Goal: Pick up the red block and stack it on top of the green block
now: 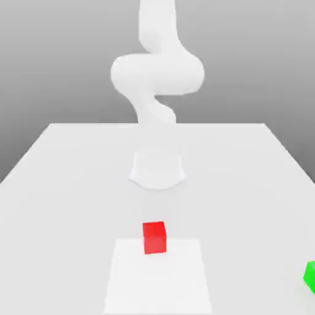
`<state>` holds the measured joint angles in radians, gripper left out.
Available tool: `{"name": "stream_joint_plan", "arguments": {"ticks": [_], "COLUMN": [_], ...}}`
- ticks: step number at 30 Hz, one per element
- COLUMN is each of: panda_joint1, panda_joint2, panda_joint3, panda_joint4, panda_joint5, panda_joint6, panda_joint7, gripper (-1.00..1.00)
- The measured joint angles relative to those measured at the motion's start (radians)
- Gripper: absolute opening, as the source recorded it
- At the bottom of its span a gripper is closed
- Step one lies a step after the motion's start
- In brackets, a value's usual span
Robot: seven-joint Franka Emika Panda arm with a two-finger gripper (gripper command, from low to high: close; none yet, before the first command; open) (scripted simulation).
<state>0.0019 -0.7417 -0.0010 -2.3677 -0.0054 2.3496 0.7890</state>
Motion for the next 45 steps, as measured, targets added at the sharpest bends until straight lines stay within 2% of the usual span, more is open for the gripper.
{"name": "stream_joint_plan", "arguments": {"ticks": [16, 19, 23, 24, 31, 39, 45], "panda_joint1": [0.019, 0.016, -0.006, -0.011, -0.013, -0.019, 0.099], "panda_joint2": [0.505, 0.707, 0.872, 0.901, 0.905, 0.642, 0.713], "panda_joint3": [-0.045, -0.040, -0.013, -0.008, -0.007, -0.004, 0.084], "panda_joint4": [-0.533, -0.570, -0.558, -0.554, -0.554, -0.590, -0.410], "panda_joint5": [-0.022, -0.003, 0.019, 0.022, 0.017, 0.002, 0.005], "panda_joint6": [0.412, 0.568, 0.707, 0.732, 0.736, 0.509, 0.398], "panda_joint7": [-0.111, -0.140, -0.159, -0.161, -0.157, -0.146, 0.033], "gripper": [0.00, 0.00, 0.00, -1.00, -1.00, -1.00, -1.00]}}
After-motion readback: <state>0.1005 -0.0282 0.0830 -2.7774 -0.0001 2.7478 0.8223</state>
